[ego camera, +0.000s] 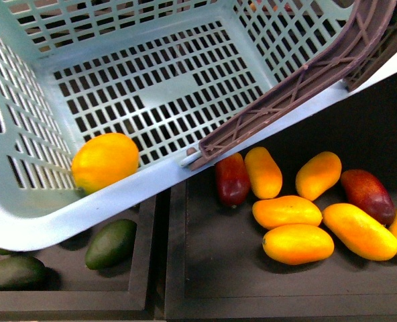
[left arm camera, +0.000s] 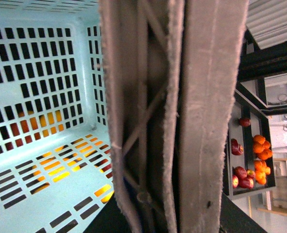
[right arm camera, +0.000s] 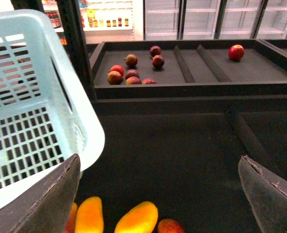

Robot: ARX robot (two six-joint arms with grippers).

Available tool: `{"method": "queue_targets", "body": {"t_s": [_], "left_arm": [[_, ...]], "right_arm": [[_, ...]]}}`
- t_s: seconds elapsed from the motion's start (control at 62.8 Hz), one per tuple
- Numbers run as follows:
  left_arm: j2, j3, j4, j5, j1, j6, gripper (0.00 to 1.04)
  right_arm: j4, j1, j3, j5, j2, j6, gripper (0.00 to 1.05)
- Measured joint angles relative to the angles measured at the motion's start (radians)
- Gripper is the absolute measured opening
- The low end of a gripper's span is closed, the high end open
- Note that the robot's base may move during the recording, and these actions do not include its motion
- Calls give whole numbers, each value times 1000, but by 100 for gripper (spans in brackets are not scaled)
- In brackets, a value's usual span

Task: Pick lemon and mango into basket

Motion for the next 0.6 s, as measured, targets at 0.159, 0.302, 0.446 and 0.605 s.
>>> {"method": "queue_targets", "body": {"t_s": [0.159, 0.302, 0.446, 0.605], "left_arm": [[0, 0, 0, 30, -13, -2, 18], [0, 0, 0, 45, -16, -9, 18], [0, 0, 0, 43, -18, -8, 18], [0, 0, 0, 31, -18, -10, 18]], "right_arm": [[-709, -132, 298, -120, 222, 269, 96], [-610, -210, 369, -174, 506, 330, 96], [-513, -261, 491, -218, 794, 377, 96], [-512, -274, 607, -218, 1055, 411, 96]]}}
